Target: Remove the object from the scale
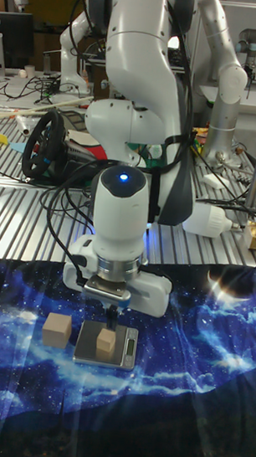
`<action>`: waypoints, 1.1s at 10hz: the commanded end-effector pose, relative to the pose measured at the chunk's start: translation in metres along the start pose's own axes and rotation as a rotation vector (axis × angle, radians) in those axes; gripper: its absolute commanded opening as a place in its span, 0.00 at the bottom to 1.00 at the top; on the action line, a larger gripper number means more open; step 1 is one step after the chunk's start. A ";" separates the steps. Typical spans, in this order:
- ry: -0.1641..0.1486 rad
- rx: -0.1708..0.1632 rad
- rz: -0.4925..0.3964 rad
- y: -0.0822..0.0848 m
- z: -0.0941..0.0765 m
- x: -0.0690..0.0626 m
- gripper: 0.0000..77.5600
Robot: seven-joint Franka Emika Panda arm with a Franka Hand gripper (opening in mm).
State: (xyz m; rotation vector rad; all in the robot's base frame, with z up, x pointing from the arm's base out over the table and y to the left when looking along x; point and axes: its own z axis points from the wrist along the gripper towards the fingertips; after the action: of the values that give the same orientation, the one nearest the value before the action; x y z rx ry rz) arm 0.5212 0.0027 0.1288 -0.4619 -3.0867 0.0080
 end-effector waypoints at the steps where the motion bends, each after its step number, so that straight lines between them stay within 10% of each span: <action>1: -0.004 -0.002 -0.017 -0.006 0.005 -0.003 0.00; 11: 0.003 -0.023 0.016 -0.010 0.015 -0.006 0.00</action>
State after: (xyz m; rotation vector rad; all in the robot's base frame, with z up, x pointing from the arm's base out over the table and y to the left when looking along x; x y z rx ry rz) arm 0.5237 -0.0092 0.1130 -0.4681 -3.0837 -0.0308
